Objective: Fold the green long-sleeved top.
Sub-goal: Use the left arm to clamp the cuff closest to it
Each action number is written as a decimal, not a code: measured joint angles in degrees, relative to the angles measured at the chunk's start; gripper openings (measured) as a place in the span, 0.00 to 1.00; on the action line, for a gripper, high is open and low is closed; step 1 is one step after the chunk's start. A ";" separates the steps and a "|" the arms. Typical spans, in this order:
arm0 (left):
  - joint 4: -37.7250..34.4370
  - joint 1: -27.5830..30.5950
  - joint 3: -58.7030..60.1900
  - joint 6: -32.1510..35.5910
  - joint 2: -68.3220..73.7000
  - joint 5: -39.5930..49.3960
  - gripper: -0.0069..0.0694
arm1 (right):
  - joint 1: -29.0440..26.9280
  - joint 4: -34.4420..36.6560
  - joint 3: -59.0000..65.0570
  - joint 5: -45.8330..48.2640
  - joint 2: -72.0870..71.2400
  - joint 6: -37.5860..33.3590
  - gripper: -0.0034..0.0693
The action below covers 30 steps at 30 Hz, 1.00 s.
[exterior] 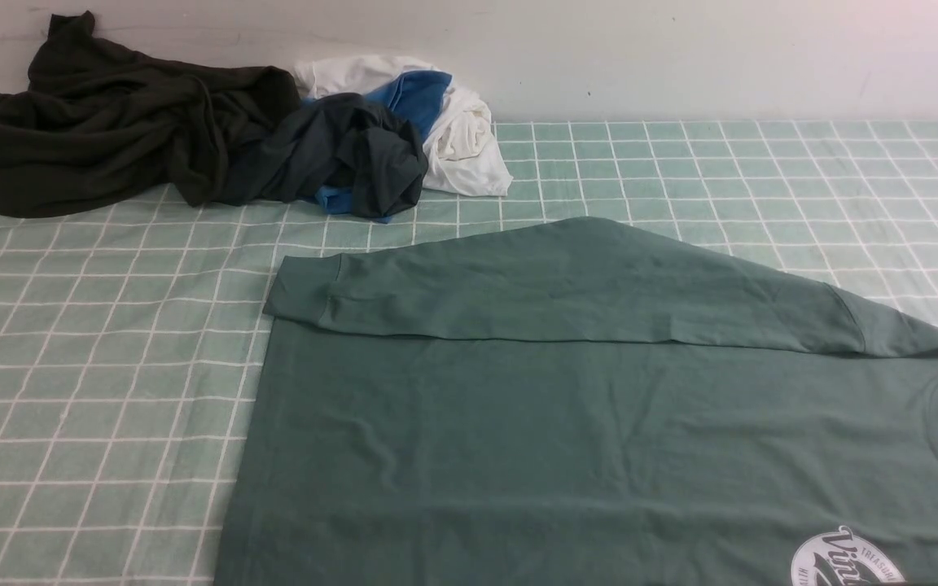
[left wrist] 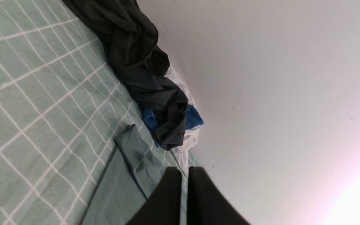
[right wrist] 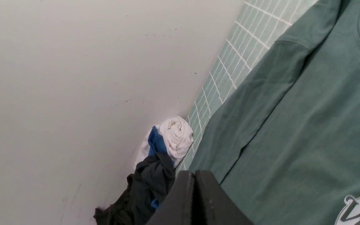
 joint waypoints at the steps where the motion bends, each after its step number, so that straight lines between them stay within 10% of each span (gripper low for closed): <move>1: 0.07 0.00 -0.24 0.93 0.00 0.52 0.12 | 0.00 -0.12 0.00 0.00 0.00 -2.01 0.02; 8: 15.22 0.00 -19.47 29.68 4.38 12.43 0.12 | 0.00 -12.00 -12.17 5.34 4.96 -25.18 0.02; 17: 27.08 -1.16 -44.54 38.76 36.50 40.68 0.12 | 0.49 -24.19 -38.56 21.53 34.67 -34.85 0.02; 24: 36.39 -19.71 -50.07 46.85 55.05 53.04 0.12 | 14.08 -27.49 -46.88 48.32 52.20 -38.71 0.02; 30: 37.53 -31.44 -49.67 45.90 65.46 52.66 0.14 | 21.20 -30.47 -45.09 52.57 56.49 -38.82 0.02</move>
